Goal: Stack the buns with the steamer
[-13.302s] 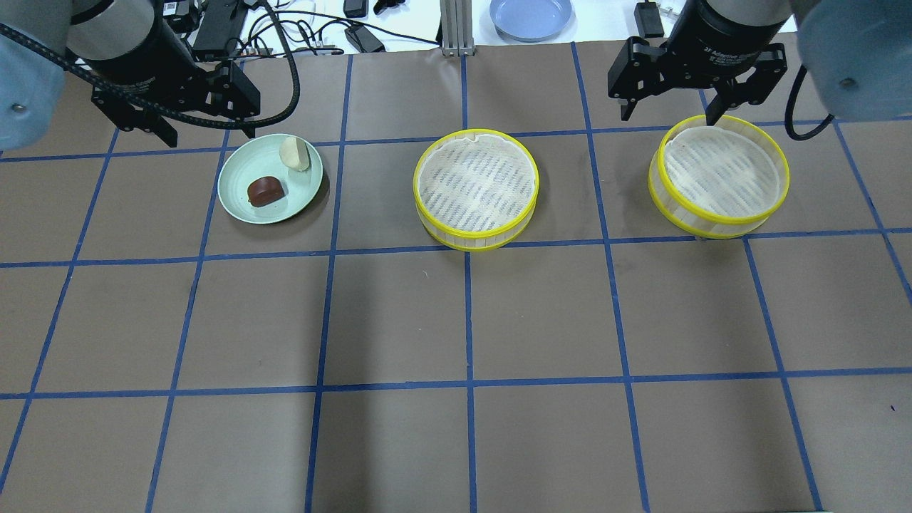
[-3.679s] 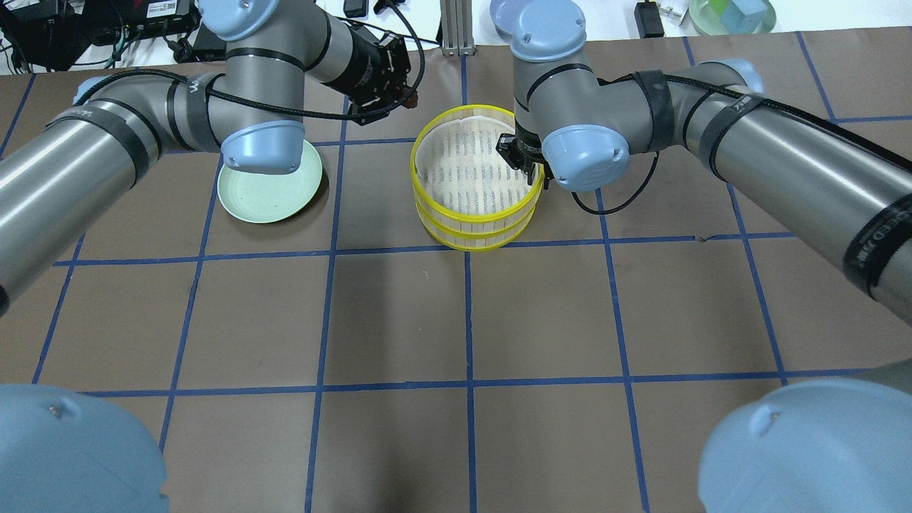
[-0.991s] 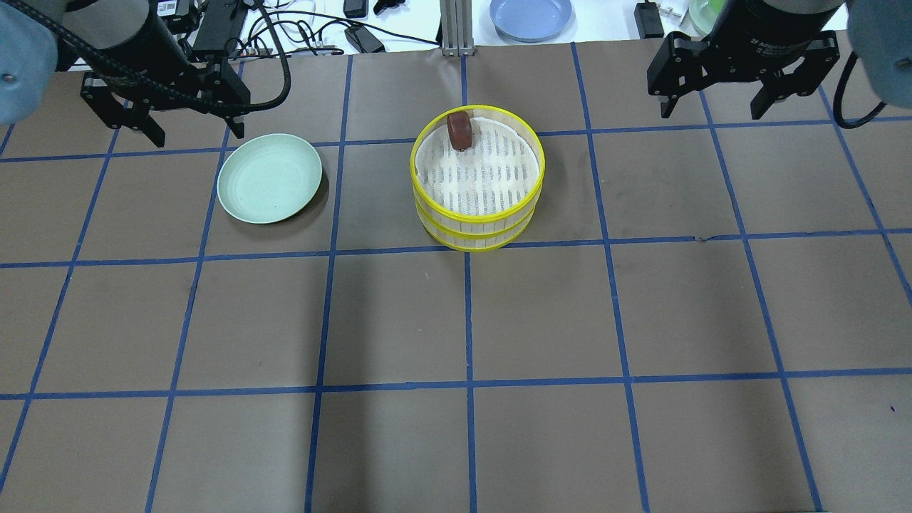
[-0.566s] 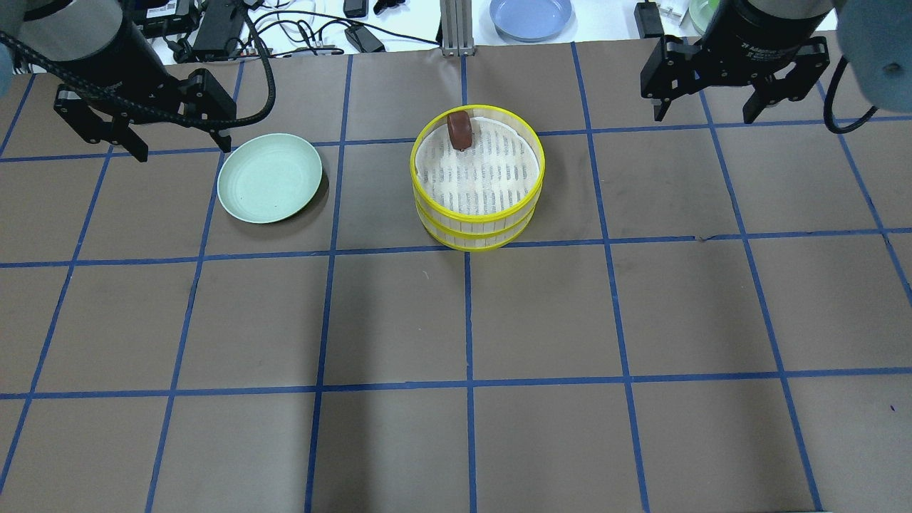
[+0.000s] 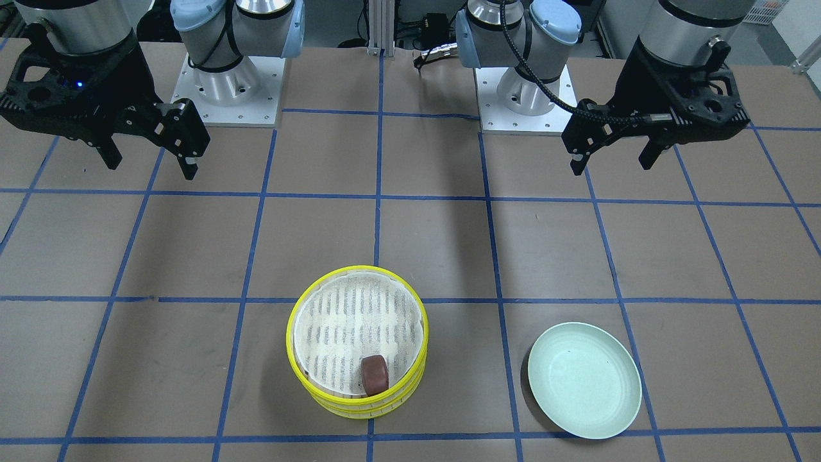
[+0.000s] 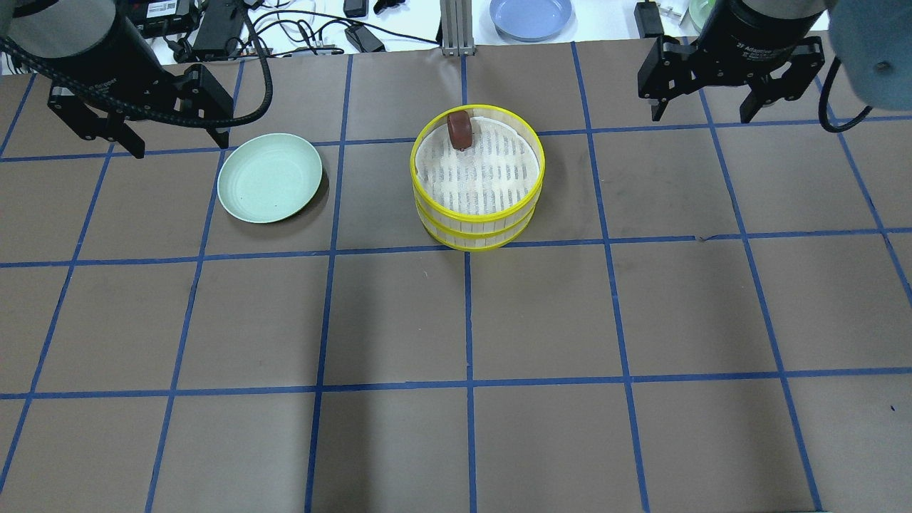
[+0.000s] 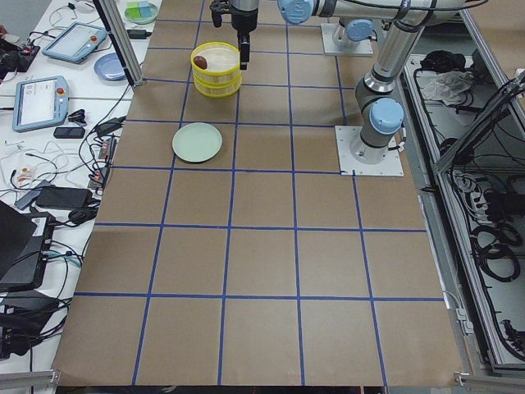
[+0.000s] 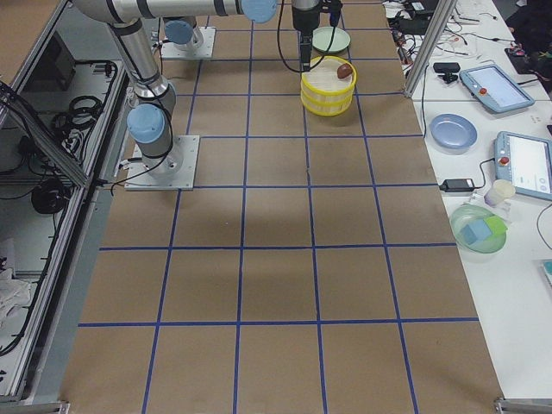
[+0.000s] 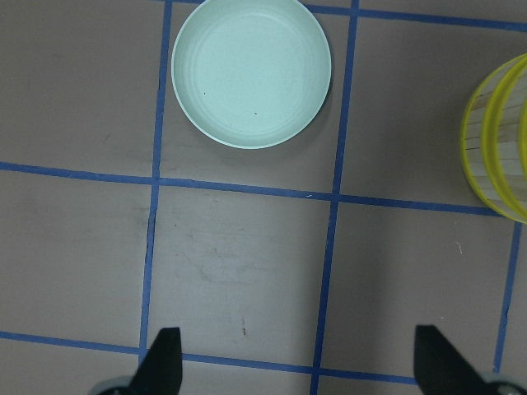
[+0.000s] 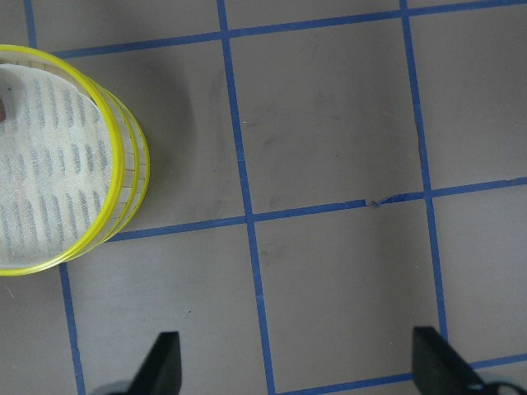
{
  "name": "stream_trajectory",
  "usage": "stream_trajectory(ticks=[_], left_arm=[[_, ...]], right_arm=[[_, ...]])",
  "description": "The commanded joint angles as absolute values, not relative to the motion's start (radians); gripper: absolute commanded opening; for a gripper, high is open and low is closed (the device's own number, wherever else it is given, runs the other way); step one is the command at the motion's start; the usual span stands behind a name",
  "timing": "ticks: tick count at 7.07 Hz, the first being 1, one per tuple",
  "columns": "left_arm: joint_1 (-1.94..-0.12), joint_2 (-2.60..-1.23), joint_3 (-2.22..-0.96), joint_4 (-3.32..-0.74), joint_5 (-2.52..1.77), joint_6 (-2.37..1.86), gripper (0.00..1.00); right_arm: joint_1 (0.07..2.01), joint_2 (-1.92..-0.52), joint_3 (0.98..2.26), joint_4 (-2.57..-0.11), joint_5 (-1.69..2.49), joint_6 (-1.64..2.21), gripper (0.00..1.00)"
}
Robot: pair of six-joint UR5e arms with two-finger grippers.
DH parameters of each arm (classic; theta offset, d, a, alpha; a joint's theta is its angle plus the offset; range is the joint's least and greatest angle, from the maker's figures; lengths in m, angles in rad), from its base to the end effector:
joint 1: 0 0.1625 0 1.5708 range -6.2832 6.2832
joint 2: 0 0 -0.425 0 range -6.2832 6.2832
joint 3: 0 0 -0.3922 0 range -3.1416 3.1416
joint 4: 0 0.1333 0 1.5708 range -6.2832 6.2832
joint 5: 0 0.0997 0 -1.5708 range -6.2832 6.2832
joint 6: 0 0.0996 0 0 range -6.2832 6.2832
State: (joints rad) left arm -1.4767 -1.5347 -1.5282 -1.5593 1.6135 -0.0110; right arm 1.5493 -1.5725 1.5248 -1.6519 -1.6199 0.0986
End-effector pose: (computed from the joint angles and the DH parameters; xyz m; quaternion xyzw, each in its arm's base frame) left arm -0.0830 -0.4939 0.5279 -0.0534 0.9973 -0.0441 0.0232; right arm 0.1176 -0.5053 0.5204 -0.0614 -0.9957 0.0652 0.0220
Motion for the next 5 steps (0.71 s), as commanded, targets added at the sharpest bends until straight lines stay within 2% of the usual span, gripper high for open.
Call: stream_trajectory(ticks=[1,5], left_arm=[[-1.476,-1.532,-1.529,-1.560,1.617,-0.011,1.00],[-1.476,-1.545,-1.552,-1.549,1.612,-0.009,1.00]], right_arm=[[1.549,-1.572,1.525,-1.652,-1.624,0.098,1.00],[1.549,-1.572,1.525,-1.649,-1.628,0.098,1.00]])
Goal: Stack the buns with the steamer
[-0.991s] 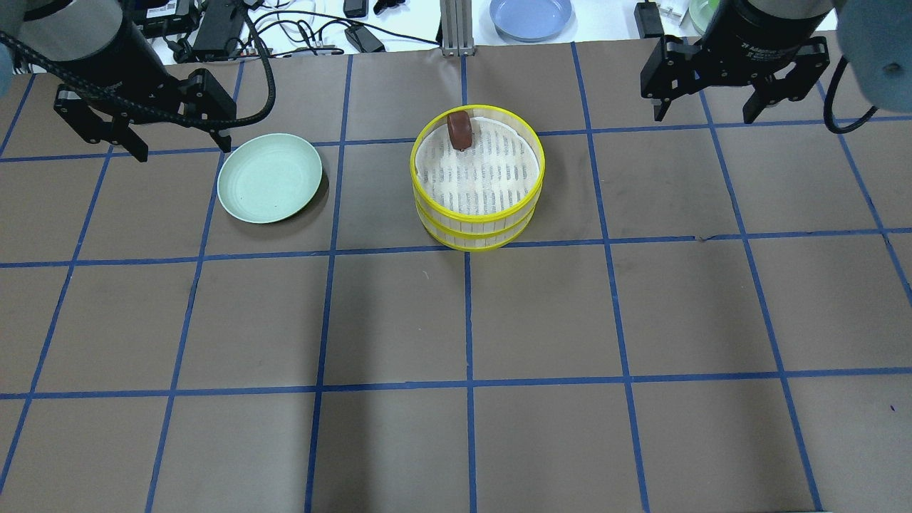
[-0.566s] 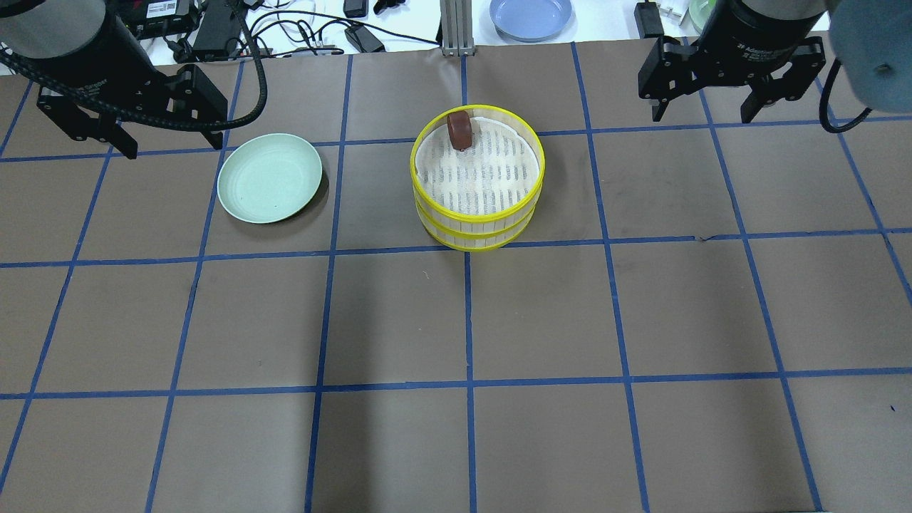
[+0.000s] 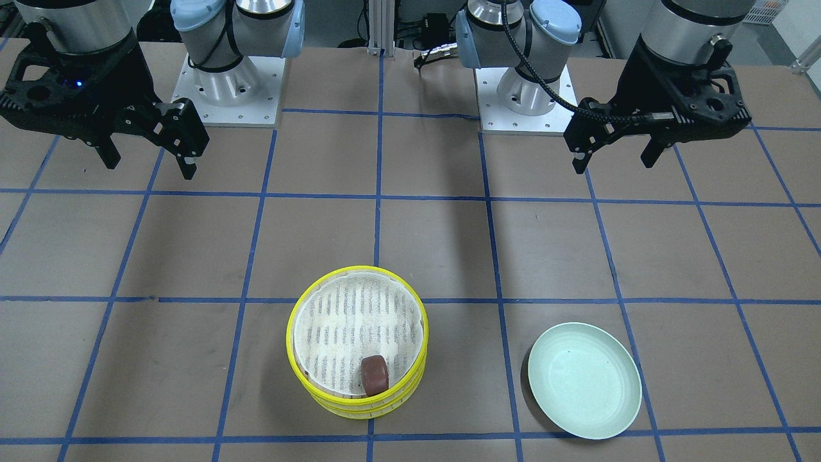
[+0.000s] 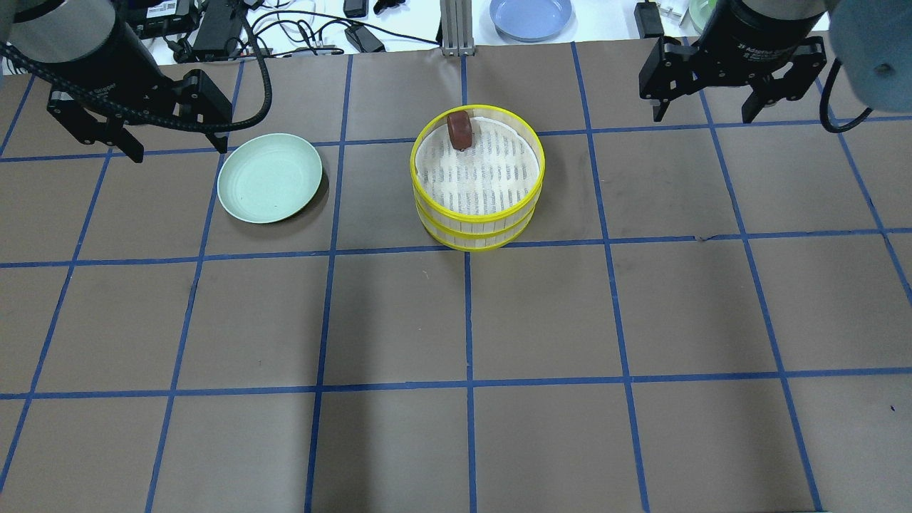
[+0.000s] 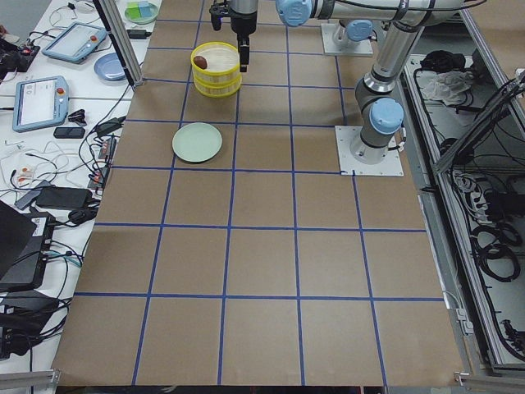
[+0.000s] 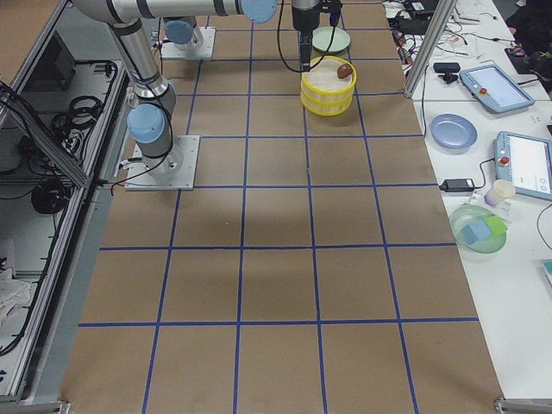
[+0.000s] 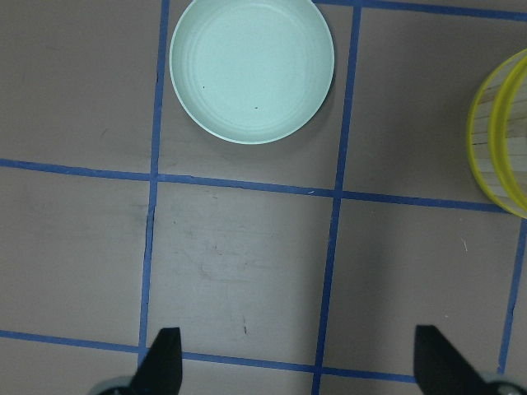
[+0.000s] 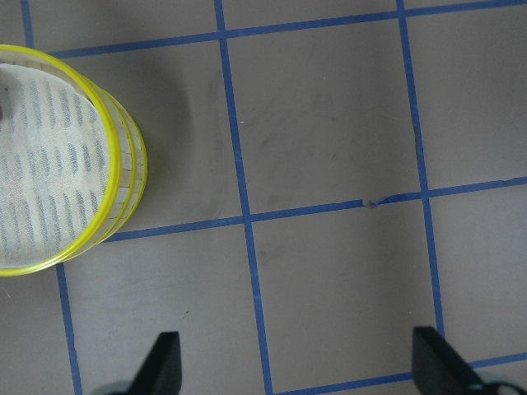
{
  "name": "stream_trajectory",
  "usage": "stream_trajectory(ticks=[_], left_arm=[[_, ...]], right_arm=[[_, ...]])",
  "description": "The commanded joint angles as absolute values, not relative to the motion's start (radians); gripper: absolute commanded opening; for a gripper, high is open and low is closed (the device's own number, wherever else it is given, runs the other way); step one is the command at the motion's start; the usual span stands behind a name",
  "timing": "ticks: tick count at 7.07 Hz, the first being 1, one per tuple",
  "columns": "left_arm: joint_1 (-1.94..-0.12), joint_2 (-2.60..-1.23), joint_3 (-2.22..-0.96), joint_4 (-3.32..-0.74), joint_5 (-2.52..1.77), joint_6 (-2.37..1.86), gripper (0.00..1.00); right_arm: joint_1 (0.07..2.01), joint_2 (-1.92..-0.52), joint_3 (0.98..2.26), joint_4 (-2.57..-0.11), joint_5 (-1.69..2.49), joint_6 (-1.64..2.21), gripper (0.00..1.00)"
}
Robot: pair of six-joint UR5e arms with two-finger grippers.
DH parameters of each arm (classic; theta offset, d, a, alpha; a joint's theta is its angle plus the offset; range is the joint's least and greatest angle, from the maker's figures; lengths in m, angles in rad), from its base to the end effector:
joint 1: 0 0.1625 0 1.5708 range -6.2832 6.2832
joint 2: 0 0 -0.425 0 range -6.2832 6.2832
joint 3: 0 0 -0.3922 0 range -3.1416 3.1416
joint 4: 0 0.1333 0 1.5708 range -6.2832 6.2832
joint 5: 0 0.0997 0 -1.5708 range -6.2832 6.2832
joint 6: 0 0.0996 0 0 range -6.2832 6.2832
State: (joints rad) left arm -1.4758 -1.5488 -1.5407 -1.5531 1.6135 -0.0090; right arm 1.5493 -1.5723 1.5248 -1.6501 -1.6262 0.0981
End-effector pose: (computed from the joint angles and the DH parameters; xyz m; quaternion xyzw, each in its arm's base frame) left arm -0.0821 -0.4988 0.5155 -0.0527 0.9978 -0.0339 0.0228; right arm 0.1170 -0.5052 0.5201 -0.0614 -0.9957 0.0643 0.0252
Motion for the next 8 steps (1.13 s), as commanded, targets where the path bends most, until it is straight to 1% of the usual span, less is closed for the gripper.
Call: stream_trajectory(ticks=[1,5,8], left_arm=[[-1.477,-1.540,-1.552,-1.548,1.614,-0.011,1.00],[-1.476,-1.539,-1.552,-1.529,1.618,-0.024,1.00],[-1.473,-1.562,-1.557,-1.514,1.620,-0.020,1.00]], right_arm=[[1.549,-1.572,1.525,-1.648,-1.628,0.098,1.00],[1.549,-1.572,1.525,-1.651,-1.617,0.098,1.00],[1.549,-1.572,1.525,-1.651,-1.615,0.098,1.00]])
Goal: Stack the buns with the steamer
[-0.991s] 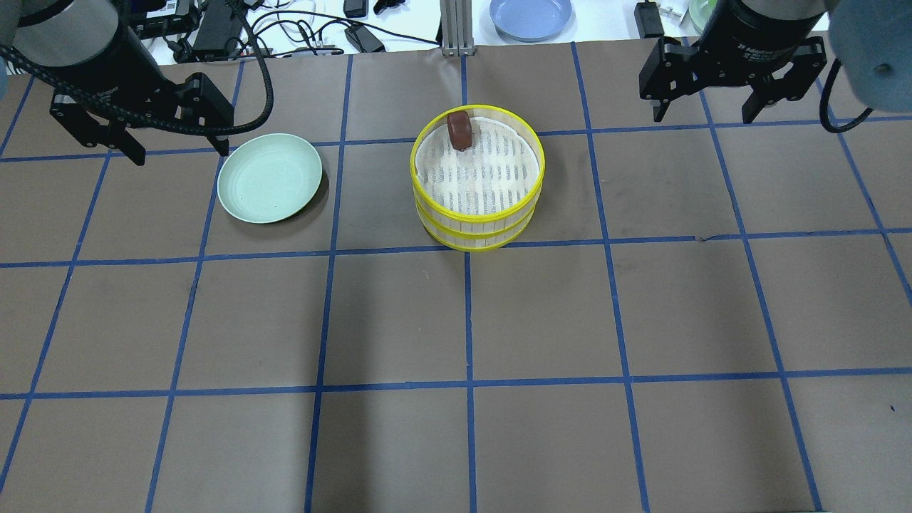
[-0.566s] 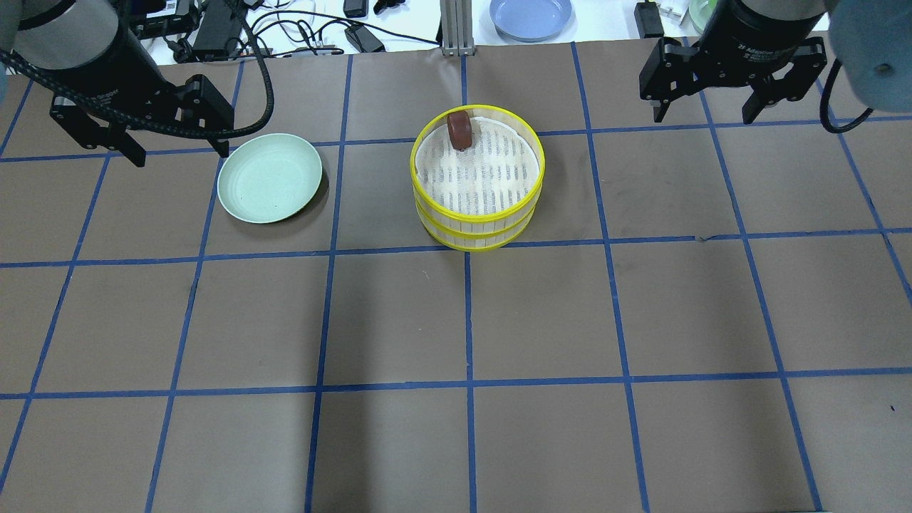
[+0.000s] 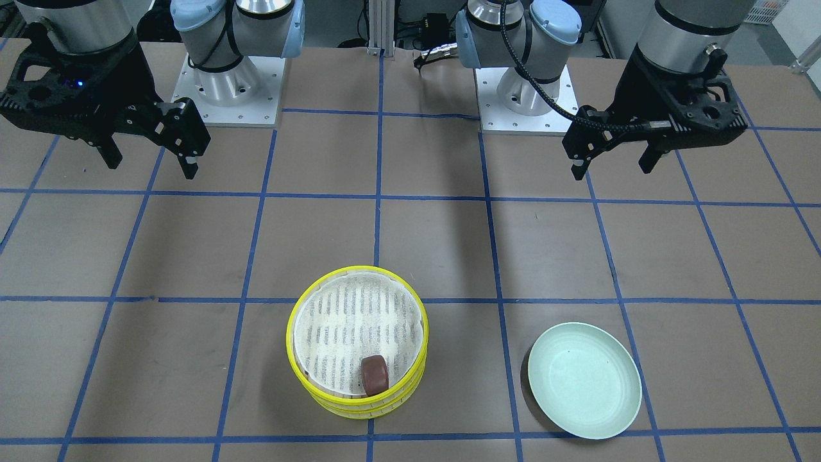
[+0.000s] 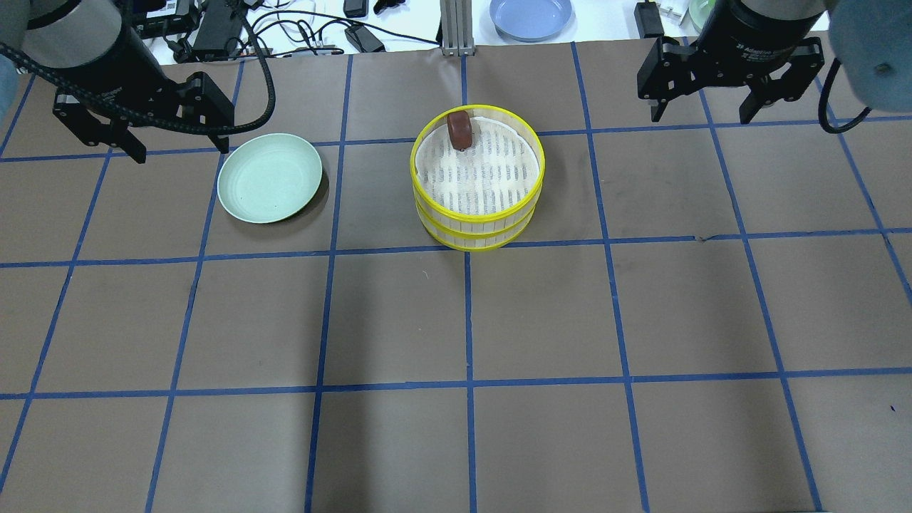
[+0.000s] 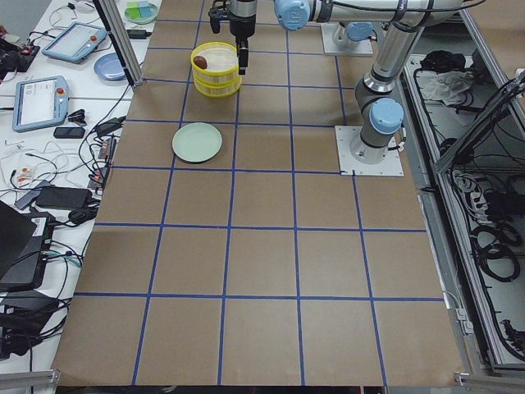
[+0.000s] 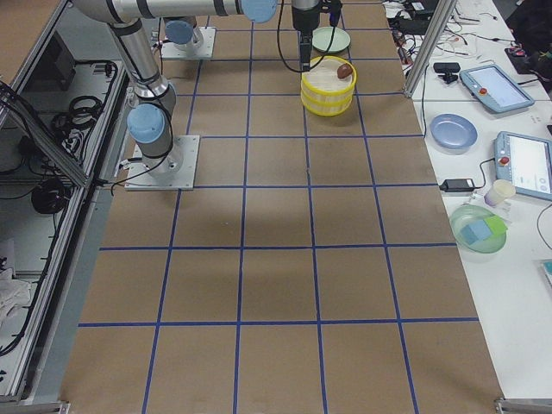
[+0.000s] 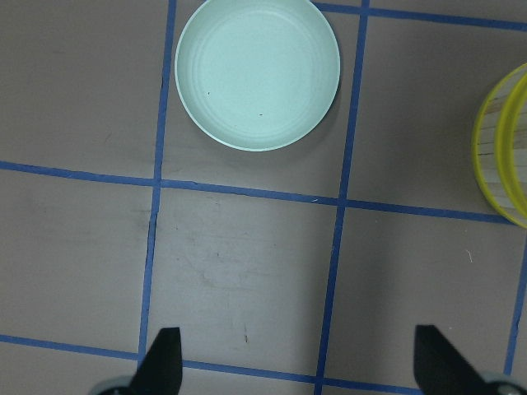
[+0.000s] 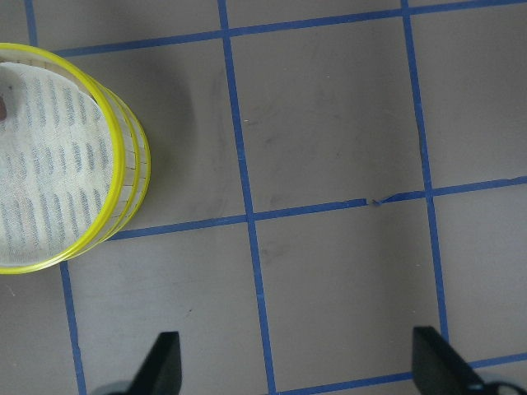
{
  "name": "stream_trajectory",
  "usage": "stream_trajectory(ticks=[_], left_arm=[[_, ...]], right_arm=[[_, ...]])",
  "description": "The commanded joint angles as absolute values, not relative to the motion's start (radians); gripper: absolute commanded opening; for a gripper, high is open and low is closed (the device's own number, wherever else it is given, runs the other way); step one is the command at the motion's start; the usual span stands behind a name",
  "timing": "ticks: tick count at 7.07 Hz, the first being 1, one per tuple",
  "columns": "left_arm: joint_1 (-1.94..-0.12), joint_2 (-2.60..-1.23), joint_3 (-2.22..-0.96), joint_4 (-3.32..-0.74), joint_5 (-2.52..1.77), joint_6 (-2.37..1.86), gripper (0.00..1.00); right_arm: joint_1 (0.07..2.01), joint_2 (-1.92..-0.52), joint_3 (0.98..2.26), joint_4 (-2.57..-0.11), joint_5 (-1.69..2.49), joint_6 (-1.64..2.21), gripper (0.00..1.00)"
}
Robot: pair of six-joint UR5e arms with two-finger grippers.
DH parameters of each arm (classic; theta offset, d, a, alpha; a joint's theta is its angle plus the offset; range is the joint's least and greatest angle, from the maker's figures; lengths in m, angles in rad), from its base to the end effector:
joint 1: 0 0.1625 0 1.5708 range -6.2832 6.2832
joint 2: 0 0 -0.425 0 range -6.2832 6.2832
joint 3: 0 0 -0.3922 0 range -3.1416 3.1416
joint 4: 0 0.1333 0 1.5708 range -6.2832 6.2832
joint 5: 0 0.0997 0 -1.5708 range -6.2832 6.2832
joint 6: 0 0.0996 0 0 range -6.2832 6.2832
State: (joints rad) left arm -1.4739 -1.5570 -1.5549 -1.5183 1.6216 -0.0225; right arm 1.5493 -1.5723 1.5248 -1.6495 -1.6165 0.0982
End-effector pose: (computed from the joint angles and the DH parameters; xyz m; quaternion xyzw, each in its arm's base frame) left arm -0.0799 -0.5038 0.5082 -0.0606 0.9970 -0.0401 0.0269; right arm 0.1179 -0.5052 0.5200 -0.0611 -0.9959 0.0639 0.0204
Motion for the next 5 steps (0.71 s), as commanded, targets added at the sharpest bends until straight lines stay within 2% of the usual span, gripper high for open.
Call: stream_trajectory(ticks=[1,2,5], left_arm=[[-1.473,-1.563,-1.557,-1.485,1.609,0.006,1.00],[-1.473,-1.568,-1.560,-1.391,1.611,0.096,1.00],[-1.477,-1.574,-1.560,-1.467,1.620,0.100,1.00]], right_arm=[[1.549,-1.572,1.525,-1.651,-1.615,0.098,1.00],[1.549,-1.572,1.525,-1.651,-1.615,0.100,1.00],[1.549,-1.574,1.525,-1.652,-1.615,0.098,1.00]])
